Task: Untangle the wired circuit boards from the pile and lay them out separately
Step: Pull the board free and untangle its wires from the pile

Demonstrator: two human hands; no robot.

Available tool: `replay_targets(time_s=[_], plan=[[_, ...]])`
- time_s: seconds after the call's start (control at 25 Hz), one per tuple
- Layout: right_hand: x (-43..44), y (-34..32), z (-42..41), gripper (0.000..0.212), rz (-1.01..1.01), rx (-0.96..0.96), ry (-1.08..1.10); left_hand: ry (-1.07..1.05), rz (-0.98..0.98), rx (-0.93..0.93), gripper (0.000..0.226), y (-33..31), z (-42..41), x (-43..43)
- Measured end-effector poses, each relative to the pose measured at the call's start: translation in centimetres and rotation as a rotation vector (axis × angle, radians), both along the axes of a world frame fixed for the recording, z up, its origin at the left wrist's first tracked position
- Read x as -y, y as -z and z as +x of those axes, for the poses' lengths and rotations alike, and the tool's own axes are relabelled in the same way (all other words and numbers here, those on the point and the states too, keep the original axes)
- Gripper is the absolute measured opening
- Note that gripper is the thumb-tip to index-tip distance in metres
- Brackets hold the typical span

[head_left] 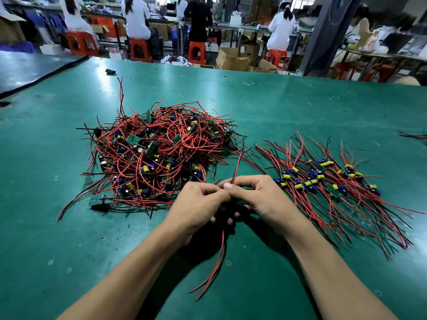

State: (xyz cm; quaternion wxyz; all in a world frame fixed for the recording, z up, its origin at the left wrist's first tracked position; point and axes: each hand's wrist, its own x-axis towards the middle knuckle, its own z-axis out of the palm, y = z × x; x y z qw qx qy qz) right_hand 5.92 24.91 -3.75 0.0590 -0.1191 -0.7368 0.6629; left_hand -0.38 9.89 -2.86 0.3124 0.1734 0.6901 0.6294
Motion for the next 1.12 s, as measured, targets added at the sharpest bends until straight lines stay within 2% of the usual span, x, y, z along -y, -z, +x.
replay_targets(time_s=[0.08,0.32,0.48,0.6,0.68,0.8,0.88,1.0,1.12], plan=[[-0.1,0.2,-0.1,0.017,0.001,-0.014,0.098,0.022,-0.013,0.026,0.018,-0.2,-0.2,0.1],[-0.4,0.9,-0.8,0.014,0.002,-0.090,0.370,0.131,-0.038,-0.059,0.019,0.0,-0.5,0.7],[-0.8,1.1,-1.4,0.007,0.101,-0.186,0.554,0.150,-0.059,-0.085,0.017,0.0,-0.6,0.7],[-1.0,1.2,-1.3,0.014,0.208,-0.185,0.613,0.162,-0.080,-0.088,0.018,-0.3,-0.6,0.7],[-0.9,1.0,-1.3,0.019,0.137,-0.167,0.533,0.147,-0.078,-0.087,0.022,-0.2,-0.5,0.8],[-1.1,0.3,-1.0,0.021,-0.198,-0.108,0.402,0.076,-0.069,-0.073,0.023,0.2,-0.1,0.5],[-0.9,0.2,-0.6,0.023,-0.303,-0.019,0.274,0.050,-0.044,-0.044,0.019,0.3,0.0,0.4],[-0.2,0.5,-0.2,0.024,-0.225,0.065,-0.023,0.025,0.069,0.072,0.025,0.5,0.2,0.2],[-0.4,0.2,0.1,0.021,-0.196,0.082,-0.118,0.054,0.109,0.098,0.024,0.6,0.2,0.4]])
